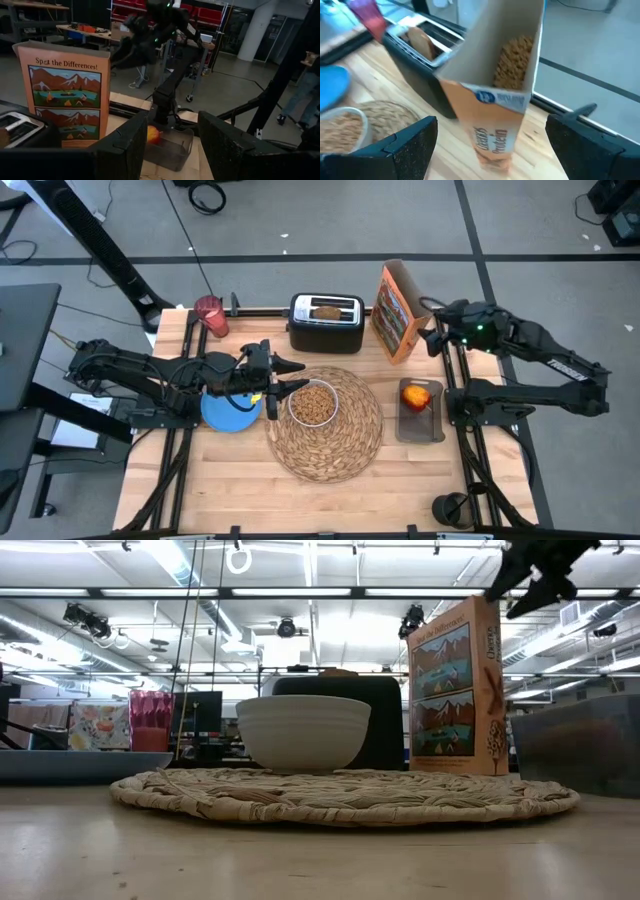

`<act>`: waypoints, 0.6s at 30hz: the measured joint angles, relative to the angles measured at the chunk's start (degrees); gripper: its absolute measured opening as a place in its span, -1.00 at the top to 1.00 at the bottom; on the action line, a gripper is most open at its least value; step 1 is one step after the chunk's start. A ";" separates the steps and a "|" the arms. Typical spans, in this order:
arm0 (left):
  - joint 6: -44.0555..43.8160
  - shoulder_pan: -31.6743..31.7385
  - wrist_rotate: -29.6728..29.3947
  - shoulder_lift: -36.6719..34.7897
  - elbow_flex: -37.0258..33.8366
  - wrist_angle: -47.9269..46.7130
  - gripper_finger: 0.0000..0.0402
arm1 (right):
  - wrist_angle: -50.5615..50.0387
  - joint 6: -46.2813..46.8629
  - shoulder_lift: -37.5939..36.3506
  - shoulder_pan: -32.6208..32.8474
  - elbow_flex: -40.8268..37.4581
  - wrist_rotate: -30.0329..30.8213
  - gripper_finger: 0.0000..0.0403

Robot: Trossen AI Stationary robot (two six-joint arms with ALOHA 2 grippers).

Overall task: Arrange a breakfast setting
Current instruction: Adjust the bowl on the center right of the table mat

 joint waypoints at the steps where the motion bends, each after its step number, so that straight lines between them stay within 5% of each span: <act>1: -0.20 0.01 0.00 0.00 0.00 0.01 0.10 | -0.45 -0.04 0.00 0.00 1.15 -0.51 -0.85; 12: -4.48 2.57 -0.09 -0.41 0.00 -5.81 0.10 | -0.54 -4.11 5.28 4.65 18.27 -7.33 -0.84; 18: -12.14 3.08 0.28 -2.24 8.47 -38.24 0.20 | -0.58 -5.34 13.12 11.83 27.06 -7.39 -0.79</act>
